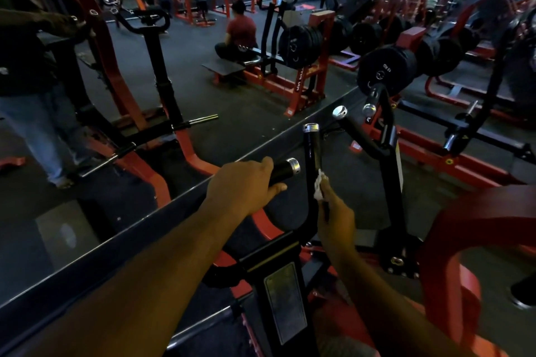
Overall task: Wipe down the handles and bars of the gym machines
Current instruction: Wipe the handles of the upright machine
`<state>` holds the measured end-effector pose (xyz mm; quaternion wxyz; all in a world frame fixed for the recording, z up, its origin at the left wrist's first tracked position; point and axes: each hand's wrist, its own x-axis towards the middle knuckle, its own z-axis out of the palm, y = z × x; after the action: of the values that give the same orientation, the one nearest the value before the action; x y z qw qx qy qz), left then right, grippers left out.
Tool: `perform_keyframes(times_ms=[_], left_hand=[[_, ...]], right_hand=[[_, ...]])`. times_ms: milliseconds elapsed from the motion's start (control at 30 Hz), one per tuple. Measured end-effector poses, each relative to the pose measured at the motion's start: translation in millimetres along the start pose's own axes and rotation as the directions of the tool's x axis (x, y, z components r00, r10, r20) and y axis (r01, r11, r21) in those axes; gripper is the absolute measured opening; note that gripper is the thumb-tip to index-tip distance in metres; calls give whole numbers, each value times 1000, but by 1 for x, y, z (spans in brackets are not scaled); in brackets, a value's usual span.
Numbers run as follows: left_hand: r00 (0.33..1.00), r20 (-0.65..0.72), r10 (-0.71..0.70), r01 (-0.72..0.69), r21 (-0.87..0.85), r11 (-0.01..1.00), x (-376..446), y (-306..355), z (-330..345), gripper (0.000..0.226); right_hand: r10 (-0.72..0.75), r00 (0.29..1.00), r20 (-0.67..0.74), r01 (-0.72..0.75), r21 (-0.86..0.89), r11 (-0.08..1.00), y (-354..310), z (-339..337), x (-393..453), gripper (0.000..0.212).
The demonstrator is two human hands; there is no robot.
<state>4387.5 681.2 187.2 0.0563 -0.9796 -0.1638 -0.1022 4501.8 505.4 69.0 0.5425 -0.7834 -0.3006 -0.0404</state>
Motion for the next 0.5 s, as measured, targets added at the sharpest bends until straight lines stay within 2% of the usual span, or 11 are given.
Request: perform_keyframes(times_ms=[67, 133, 200, 267, 367, 433, 500], left_hand=[[1000, 1, 9, -9, 4, 1000, 1, 0, 1, 54], [1000, 1, 11, -11, 15, 1000, 1, -1, 1, 55], [1000, -4, 13, -13, 30, 999, 1, -1, 2, 56], [1000, -6, 16, -16, 36, 999, 1, -1, 2, 56], [1000, -7, 15, -15, 17, 1000, 1, -1, 3, 54], [1000, -7, 18, -18, 7, 1000, 0, 0, 2, 54], [1000, -8, 20, -20, 8, 1000, -1, -1, 3, 54]], right_hand=[[-35, 999, -20, 35, 13, 999, 0, -13, 3, 53], [-20, 994, -106, 22, 16, 1000, -15, -24, 30, 52], [-92, 991, -100, 90, -25, 996, -38, -28, 67, 53], [-267, 962, 55, 273, -192, 943, -52, -20, 98, 51], [-449, 818, 359, 567, -376, 733, -31, -6, 113, 49], [-490, 767, 415, 638, -413, 649, -11, -6, 106, 51], [-516, 742, 428, 666, -382, 641, -2, -12, 94, 48]])
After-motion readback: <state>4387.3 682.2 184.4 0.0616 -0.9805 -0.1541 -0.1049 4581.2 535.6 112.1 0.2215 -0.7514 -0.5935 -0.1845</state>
